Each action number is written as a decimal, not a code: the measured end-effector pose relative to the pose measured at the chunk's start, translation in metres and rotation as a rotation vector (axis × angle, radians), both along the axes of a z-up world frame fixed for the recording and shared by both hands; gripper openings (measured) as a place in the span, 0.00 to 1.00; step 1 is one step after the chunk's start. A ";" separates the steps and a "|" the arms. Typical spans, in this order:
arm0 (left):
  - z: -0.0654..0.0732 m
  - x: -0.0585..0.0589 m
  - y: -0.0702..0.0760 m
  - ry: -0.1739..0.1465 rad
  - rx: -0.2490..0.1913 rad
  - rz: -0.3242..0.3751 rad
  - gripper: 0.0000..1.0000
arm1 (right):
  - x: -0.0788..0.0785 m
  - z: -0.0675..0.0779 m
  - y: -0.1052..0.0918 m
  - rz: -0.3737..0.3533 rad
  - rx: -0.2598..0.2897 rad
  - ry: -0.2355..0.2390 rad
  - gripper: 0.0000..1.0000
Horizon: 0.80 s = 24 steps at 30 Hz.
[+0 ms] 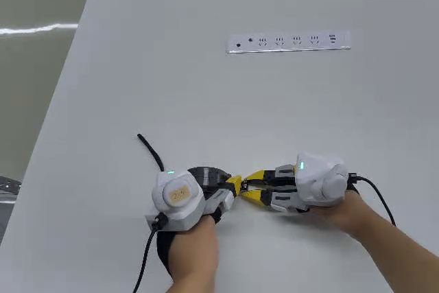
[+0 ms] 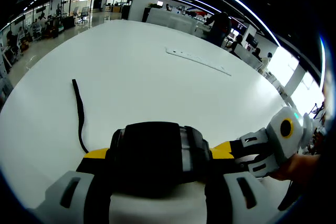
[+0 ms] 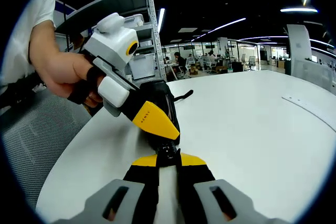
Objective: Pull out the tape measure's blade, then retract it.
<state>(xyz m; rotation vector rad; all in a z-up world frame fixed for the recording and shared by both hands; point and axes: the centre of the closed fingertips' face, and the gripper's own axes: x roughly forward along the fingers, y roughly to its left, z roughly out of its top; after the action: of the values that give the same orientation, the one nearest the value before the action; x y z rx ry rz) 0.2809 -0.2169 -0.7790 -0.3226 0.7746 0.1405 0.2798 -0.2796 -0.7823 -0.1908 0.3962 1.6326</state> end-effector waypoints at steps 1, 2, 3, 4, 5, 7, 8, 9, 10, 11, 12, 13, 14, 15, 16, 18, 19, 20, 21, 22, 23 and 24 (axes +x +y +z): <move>0.000 0.000 0.000 -0.001 -0.001 0.001 0.71 | -0.001 0.000 0.002 0.001 0.000 -0.002 0.12; 0.000 0.000 0.000 -0.001 -0.002 0.001 0.71 | -0.001 0.000 0.003 0.002 0.000 -0.001 0.12; 0.000 0.000 0.000 -0.001 -0.004 0.002 0.71 | -0.001 0.000 0.004 0.004 0.000 -0.003 0.12; 0.000 0.000 0.000 -0.001 -0.004 0.001 0.71 | -0.001 0.000 0.006 0.006 0.000 -0.004 0.12; 0.000 0.000 0.000 -0.002 -0.005 0.001 0.71 | -0.001 0.000 0.006 0.007 0.001 -0.005 0.12; 0.001 0.000 0.000 -0.003 -0.007 0.000 0.71 | -0.003 0.000 0.009 0.011 0.000 -0.006 0.12; 0.001 0.000 0.000 -0.003 -0.007 0.001 0.71 | -0.003 0.000 0.010 0.012 0.001 -0.007 0.12; 0.001 0.000 0.000 -0.003 -0.008 0.001 0.71 | -0.003 0.000 0.010 0.013 0.001 -0.008 0.12; 0.001 0.000 0.000 -0.003 -0.010 0.001 0.71 | -0.003 0.000 0.011 0.014 0.001 -0.009 0.12; 0.001 0.000 0.000 -0.003 -0.010 0.001 0.71 | -0.004 0.000 0.012 0.017 0.001 -0.012 0.12; 0.001 0.000 0.000 -0.003 -0.011 0.001 0.71 | -0.004 0.000 0.013 0.018 0.001 -0.010 0.12; 0.001 0.000 0.000 -0.003 -0.012 0.001 0.71 | -0.004 0.000 0.014 0.021 0.002 -0.011 0.12; 0.001 0.000 -0.001 -0.002 -0.013 0.001 0.71 | -0.004 0.000 0.014 0.023 0.000 -0.012 0.12; 0.001 0.000 -0.001 -0.001 -0.013 0.000 0.71 | -0.004 0.000 0.014 0.023 0.001 -0.010 0.12; 0.001 0.000 0.000 -0.001 -0.014 0.001 0.71 | -0.004 -0.001 0.014 0.024 0.002 -0.010 0.12; 0.001 0.000 0.000 -0.003 -0.014 0.001 0.71 | -0.004 -0.001 0.014 0.024 0.002 -0.008 0.12; 0.001 0.000 0.000 -0.003 -0.014 0.000 0.71 | -0.004 -0.001 0.014 0.026 0.002 -0.009 0.12; 0.001 0.000 0.000 -0.003 -0.014 0.000 0.71 | -0.004 -0.001 0.014 0.027 0.003 -0.008 0.12; 0.001 0.000 0.000 -0.003 -0.014 0.000 0.71 | -0.004 -0.001 0.014 0.027 0.002 -0.004 0.12; 0.001 0.001 0.000 -0.003 -0.014 0.000 0.71 | -0.004 -0.001 0.014 0.027 0.002 -0.004 0.12; 0.001 0.000 0.000 -0.002 -0.014 0.001 0.71 | -0.004 -0.001 0.014 0.028 0.002 -0.007 0.12; 0.001 0.001 0.000 -0.002 -0.014 0.001 0.71 | -0.004 -0.001 0.014 0.027 0.003 -0.008 0.12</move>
<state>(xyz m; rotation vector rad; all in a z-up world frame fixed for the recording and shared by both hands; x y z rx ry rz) 0.2814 -0.2166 -0.7784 -0.3369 0.7736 0.1360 0.2755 -0.2652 -0.7831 -0.2011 0.3871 1.6585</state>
